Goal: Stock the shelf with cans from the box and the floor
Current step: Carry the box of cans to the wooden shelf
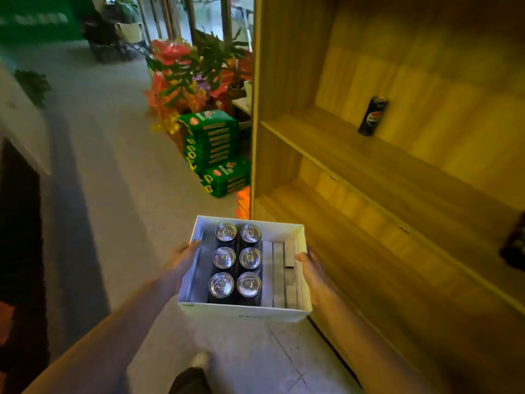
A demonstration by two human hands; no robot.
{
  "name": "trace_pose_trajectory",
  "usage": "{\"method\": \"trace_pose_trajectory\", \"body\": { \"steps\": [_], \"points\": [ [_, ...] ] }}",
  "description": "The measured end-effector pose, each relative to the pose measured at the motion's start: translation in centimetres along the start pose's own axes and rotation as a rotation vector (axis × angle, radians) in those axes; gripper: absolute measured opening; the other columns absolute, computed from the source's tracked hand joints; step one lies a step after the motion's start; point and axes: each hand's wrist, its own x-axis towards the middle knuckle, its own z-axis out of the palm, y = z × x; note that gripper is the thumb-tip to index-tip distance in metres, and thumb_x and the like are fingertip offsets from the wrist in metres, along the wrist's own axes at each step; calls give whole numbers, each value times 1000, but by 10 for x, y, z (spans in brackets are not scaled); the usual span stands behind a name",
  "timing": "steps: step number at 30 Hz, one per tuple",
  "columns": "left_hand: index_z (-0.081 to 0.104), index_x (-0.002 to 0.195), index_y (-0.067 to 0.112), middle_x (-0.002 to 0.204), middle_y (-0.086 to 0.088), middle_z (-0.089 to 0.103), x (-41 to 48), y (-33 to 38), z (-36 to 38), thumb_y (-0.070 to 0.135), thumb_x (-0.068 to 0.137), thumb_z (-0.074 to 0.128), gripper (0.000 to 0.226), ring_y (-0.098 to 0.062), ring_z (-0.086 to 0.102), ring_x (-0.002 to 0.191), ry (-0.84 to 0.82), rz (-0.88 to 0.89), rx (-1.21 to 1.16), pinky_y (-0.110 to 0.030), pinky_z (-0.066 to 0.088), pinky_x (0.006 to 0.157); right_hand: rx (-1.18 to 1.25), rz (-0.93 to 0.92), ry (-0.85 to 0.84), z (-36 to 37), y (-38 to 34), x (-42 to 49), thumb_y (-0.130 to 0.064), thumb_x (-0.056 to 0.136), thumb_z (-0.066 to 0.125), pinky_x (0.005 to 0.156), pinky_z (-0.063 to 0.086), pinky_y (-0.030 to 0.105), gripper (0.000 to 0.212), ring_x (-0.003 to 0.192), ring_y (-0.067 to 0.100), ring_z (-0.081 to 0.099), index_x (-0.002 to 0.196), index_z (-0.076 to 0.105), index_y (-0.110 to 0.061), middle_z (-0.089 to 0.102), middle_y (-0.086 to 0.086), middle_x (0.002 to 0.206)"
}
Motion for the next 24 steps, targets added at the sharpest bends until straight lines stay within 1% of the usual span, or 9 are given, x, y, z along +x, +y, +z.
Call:
{"method": "trace_pose_trajectory", "body": {
  "steps": [1,5,7,9,13,16,19,22,24],
  "points": [
    [61,127,6,128,-19,63,14,8,7,36,97,56,43,-39,56,122,-62,3,23,-55,41,108,22,10,48,-3,1,2,-24,98,51,74,45,33,34,94,13,57,129,51,-40,60,-7,106],
    [67,111,10,113,-18,71,67,36,44,34,100,52,30,-32,66,99,-317,54,120,-49,51,95,77,102,288,-10,5,0,-27,98,52,93,44,42,38,111,22,53,137,53,-27,57,2,122],
    [64,116,11,125,-20,64,97,50,59,36,99,54,33,-37,60,115,-404,57,182,-53,44,105,116,141,423,-4,6,-6,-28,99,53,100,44,48,36,118,27,54,134,55,-24,58,4,124],
    [61,123,9,134,-20,59,116,59,73,39,97,57,40,-40,52,127,-444,72,216,-55,39,109,186,159,509,-1,7,-16,-27,98,54,98,45,44,37,119,25,55,135,56,-22,58,4,127],
    [48,144,19,151,-10,45,133,85,94,51,92,60,63,-35,40,139,-659,74,317,-49,31,115,299,117,692,14,-2,-40,-22,99,53,70,42,24,33,97,7,55,132,58,-25,60,1,123],
    [42,148,22,155,-9,39,136,93,108,54,92,57,66,-35,36,140,-701,104,441,-51,29,115,309,138,798,21,0,-54,-21,99,53,64,38,21,34,91,2,55,132,59,-23,63,0,115],
    [46,145,20,152,-11,43,135,93,122,50,95,55,59,-36,39,138,-746,132,484,-50,33,111,342,154,865,25,3,-61,-20,99,52,66,38,22,32,101,13,59,130,60,-22,63,-4,105],
    [52,139,16,145,-13,52,136,90,134,43,97,54,51,-35,46,131,-788,153,520,-45,36,106,355,194,849,25,13,-62,-24,100,50,83,39,32,35,111,18,55,134,58,-25,62,1,122],
    [55,137,15,142,-12,55,136,85,140,43,97,54,48,-34,48,129,-809,157,536,-44,37,106,396,237,865,25,20,-63,-26,101,49,84,40,34,35,108,17,55,135,57,-24,61,2,123]
  ]
}}
